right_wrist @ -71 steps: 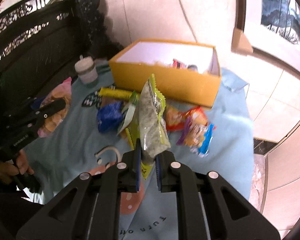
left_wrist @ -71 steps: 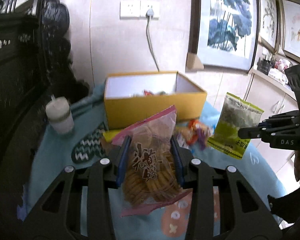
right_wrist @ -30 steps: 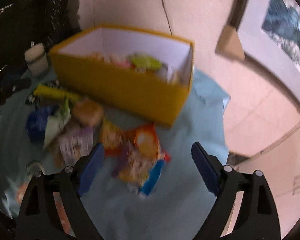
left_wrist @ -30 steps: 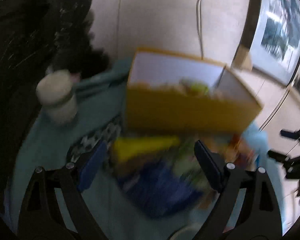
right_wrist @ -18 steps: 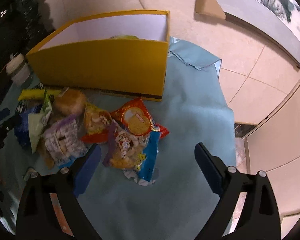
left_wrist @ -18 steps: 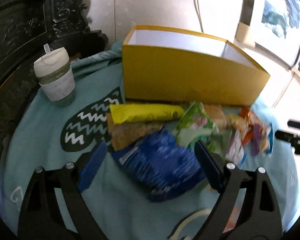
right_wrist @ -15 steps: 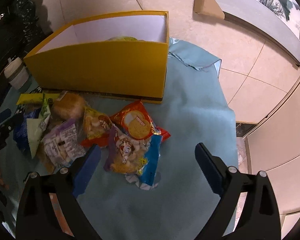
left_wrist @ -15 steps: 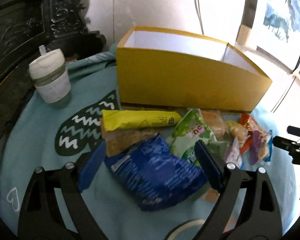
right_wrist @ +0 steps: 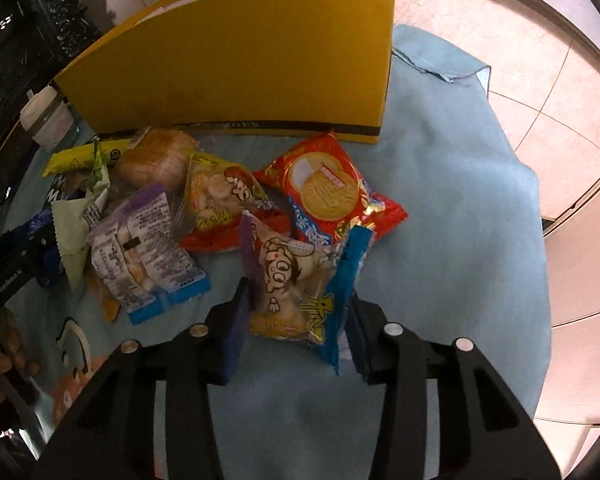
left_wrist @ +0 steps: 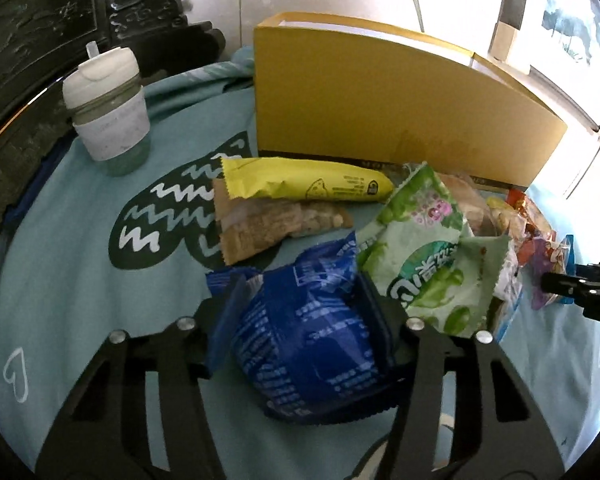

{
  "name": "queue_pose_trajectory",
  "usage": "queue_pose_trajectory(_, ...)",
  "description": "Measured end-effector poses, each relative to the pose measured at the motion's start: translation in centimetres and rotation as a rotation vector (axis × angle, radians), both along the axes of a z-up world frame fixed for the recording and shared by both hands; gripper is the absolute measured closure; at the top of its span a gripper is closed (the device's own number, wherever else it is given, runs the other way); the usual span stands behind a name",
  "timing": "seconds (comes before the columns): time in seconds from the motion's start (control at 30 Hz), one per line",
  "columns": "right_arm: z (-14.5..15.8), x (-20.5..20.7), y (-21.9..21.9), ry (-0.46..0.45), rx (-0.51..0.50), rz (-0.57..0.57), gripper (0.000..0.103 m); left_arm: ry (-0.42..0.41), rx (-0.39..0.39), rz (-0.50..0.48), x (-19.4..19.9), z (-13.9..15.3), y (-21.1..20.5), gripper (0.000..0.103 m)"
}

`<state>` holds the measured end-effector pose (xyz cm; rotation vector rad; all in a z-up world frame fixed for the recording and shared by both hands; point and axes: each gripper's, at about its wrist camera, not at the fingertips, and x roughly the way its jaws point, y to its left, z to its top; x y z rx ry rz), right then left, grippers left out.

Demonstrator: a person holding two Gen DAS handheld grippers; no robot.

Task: Organize snacks
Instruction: 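Grasp the blue biscuit bag with the left tool while the right tool grasps the cartoon snack bag, then lift both bags over the yellow box and release them inside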

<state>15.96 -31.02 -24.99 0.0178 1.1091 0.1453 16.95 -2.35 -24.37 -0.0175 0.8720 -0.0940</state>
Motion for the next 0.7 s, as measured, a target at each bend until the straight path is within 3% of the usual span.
queue_pose_trajectory(0.27,1.2,-2.1,0.7,-0.014,0.002,0.022,0.065,0.0,0.026,-0.022,-1.1,1.0,-0.3,0.062)
queue_pose_trajectory(0.7,4.3,-4.9,1.6,-0.061,0.045,0.052,0.073,-0.046,-0.015,-0.033,-4.4,3.4,1.5,0.068)
